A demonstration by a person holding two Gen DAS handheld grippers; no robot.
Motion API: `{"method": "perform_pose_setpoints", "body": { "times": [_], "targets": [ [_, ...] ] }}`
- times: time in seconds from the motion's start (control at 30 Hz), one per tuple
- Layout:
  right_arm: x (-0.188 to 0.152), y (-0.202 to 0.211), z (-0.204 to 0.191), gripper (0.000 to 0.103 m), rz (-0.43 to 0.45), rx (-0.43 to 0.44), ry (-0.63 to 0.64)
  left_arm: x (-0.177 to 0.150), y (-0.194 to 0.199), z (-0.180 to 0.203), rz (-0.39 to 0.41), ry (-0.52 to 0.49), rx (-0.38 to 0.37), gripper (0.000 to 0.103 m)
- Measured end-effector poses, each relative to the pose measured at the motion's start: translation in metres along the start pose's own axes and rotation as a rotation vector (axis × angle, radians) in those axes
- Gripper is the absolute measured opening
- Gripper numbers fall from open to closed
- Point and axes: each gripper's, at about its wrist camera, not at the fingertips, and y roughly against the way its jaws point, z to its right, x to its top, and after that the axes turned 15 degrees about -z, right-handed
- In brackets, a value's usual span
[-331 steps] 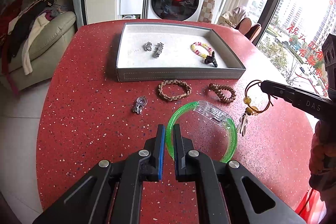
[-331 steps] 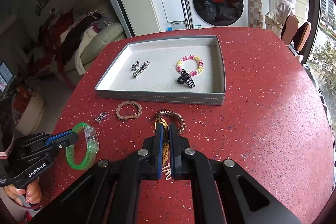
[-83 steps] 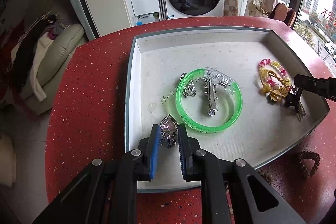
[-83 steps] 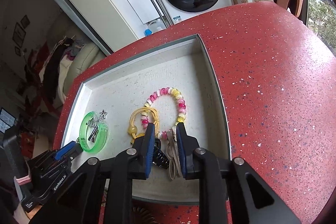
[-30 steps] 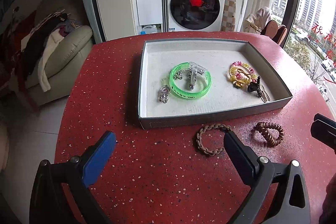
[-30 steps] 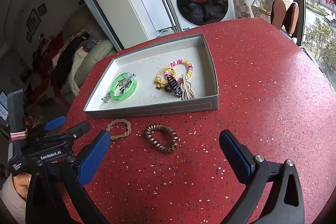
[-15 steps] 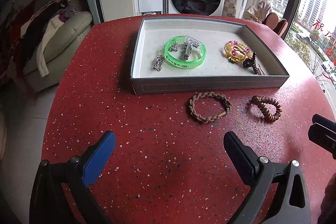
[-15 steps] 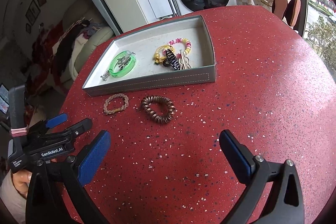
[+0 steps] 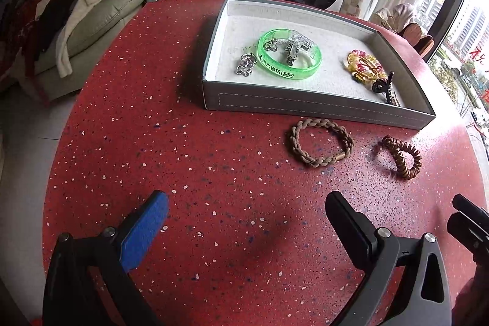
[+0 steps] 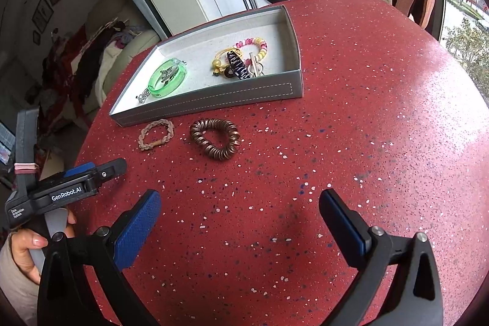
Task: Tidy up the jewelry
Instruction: 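Grasp the braided brown bracelet with the left tool while the right tool grasps the brown coiled hair tie, then lift and carry the braided bracelet and coiled hair tie toward the tray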
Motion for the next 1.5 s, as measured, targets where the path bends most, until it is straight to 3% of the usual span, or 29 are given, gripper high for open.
{"method": "perform_pose_setpoints", "body": {
  "times": [0.17,0.4,0.5,0.57,0.67,0.83,0.87,1.1,1.27,1.33,1.5],
  "targets": [
    [0.009,-0.002,0.000,0.103,-0.006,-0.012,0.005,0.010,-0.003,0.006,0.007,0.012,0.033,0.103],
    [0.032,-0.004,0.002,0.101,0.006,-0.026,0.002,0.025,-0.013,0.012,-0.018,0.040,0.004,0.101],
    [0.040,-0.012,0.001,0.092,-0.003,-0.033,0.008,0.030,-0.014,0.016,-0.008,0.044,0.006,0.101],
    [0.045,-0.019,0.000,0.077,-0.018,-0.040,0.015,0.032,-0.015,0.019,-0.005,0.044,0.013,0.096],
    [0.050,-0.030,-0.004,0.065,-0.039,-0.044,0.032,0.035,-0.016,0.022,0.005,0.047,0.015,0.096],
    [0.047,-0.039,-0.017,0.060,-0.022,-0.109,0.090,0.037,-0.018,0.029,0.024,0.035,0.046,0.094],
    [0.047,-0.039,-0.019,0.059,-0.019,-0.111,0.099,0.037,-0.018,0.032,0.032,0.026,0.058,0.088],
    [0.047,-0.039,-0.024,0.040,-0.017,-0.093,0.123,0.035,-0.018,0.051,0.062,-0.059,0.094,0.071],
    [0.046,-0.039,-0.028,0.014,-0.026,-0.093,0.138,0.033,-0.016,0.059,0.064,-0.115,0.070,0.046],
    [0.044,-0.038,-0.027,0.014,-0.020,-0.096,0.132,0.031,-0.015,0.063,0.063,-0.136,0.058,0.031],
    [0.038,-0.030,-0.020,0.014,-0.010,-0.083,0.098,0.027,-0.012,0.058,0.054,-0.146,0.025,0.025]
  ]
}}
